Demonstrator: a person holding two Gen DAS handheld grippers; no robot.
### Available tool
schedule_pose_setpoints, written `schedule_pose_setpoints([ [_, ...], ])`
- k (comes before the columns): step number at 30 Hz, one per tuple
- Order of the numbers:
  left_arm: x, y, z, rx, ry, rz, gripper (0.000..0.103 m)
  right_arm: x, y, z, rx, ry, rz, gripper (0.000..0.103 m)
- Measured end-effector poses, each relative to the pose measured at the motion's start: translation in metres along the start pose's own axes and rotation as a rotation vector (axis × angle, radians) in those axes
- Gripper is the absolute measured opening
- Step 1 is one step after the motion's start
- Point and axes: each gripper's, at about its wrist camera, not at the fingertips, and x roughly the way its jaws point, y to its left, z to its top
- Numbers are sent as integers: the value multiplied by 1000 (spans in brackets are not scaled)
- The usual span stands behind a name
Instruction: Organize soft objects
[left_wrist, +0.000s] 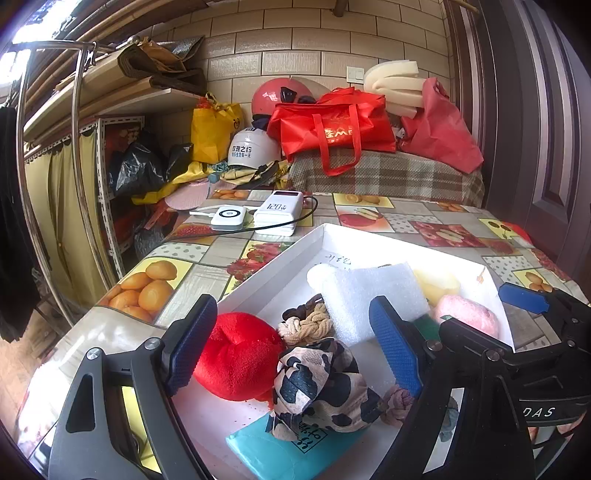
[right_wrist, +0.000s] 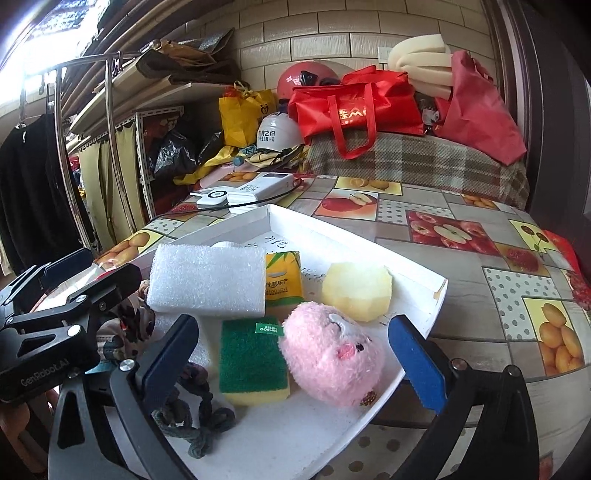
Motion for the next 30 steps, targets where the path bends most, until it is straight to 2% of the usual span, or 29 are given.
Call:
schedule_pose_setpoints([
  [6,-5,0,1,6,-23,6,85,-3,1,0,-5,-18,-1,103],
  [14,-25,0,0,10,-129,9,85,-23,9,-4,-38,-121,-15,103],
  [17,-27,-1,-1,6,-120,-5,85,-28,13,-7,-58,-122,-49,103],
  [20,-31,-4,-3,10,-118,-13,85,-38,12,-10,-54,-161,-78,103],
  [30,-49,-19,-15,24,-92,-47,85,-53,5,-20,-32,-144,-56,103],
])
